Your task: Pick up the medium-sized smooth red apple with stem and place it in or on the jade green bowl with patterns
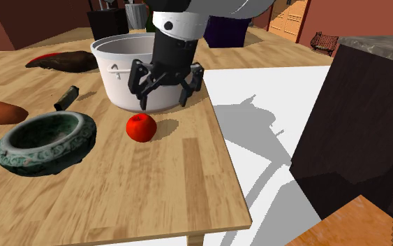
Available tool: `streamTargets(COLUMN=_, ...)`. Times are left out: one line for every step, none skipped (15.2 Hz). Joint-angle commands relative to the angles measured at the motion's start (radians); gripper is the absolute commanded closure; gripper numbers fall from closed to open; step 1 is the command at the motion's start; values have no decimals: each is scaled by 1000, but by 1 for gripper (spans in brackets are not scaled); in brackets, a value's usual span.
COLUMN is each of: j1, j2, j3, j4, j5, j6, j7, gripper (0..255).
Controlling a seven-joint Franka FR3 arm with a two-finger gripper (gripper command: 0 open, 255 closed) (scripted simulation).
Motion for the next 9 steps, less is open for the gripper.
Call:
streamTargets(j1=4, j2=66, j3=7, j4=39, j5=-11, j6=53, j7=19, gripper=0)
streamTargets(j1=7, j2=103, j3=10, j4=64, j5=-21, j6=76, j7=32, gripper=0)
streamTargets(j1=12, j2=139, j3=12, j4=91, j5=-32, j6=98, j7=45, gripper=0)
streamTargets(j1=17, j2=176, j3=13, j4=119, j5=-44, j6=118, j7=59, gripper=0)
streamTargets(j1=23, j2=210, j3=12, j4=147, j5=-56, j6=135, j7=72, gripper=0)
streamTargets(j1=25, j2=222, j3=11, j4=149, j5=-60, j6=146, j7=75, gripper=0)
streamTargets(j1=28, j2=235, j3=10, j4=152, j5=-65, j6=156, j7=78, gripper=0)
streamTargets(j1=30, j2=248, j3=9, j4=154, j5=-69, j6=166, j7=81, gripper=0)
streamTargets(j1=33, j2=260, j3=8, j4=157, j5=-74, j6=175, j7=84, gripper=0)
